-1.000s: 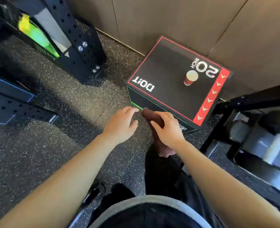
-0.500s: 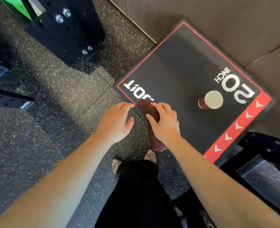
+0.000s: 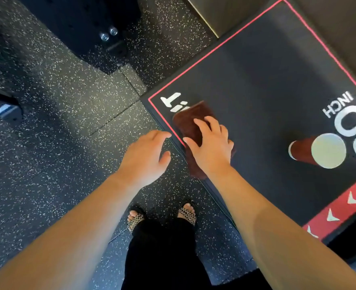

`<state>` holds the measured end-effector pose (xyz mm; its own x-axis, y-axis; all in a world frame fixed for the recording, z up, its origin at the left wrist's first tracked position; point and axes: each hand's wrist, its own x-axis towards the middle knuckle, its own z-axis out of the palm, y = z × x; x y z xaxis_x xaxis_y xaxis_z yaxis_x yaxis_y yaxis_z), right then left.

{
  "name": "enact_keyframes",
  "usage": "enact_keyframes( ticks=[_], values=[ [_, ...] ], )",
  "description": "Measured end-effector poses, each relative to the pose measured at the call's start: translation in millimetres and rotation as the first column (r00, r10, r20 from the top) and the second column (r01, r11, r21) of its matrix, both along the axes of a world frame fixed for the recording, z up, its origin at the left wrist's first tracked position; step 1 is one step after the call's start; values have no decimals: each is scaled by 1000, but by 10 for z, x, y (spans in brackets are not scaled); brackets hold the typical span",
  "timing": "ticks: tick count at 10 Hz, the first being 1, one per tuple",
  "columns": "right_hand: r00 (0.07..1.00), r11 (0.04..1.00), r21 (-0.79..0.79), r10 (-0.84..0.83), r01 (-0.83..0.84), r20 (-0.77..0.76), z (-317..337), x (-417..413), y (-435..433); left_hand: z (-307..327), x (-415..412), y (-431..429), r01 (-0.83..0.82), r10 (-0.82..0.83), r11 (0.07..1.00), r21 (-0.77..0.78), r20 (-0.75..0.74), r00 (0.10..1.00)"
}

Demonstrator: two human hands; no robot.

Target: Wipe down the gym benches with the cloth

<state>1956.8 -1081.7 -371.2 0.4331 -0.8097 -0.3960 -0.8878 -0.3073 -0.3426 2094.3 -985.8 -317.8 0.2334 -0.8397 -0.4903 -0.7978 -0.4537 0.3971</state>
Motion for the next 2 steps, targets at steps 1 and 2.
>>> enact_keyframes(
  ticks=[1, 2],
  values=[
    [999, 1000, -22, -16, 15, -36, 106, 43, 23, 71, 46, 26, -18, 18, 1000, -9, -22, 1000],
    [998, 996, -80, 32, -36, -45, 355, 62, 121, 265, 120, 104, -52, 51, 997, -62, -15, 999]
  ],
)
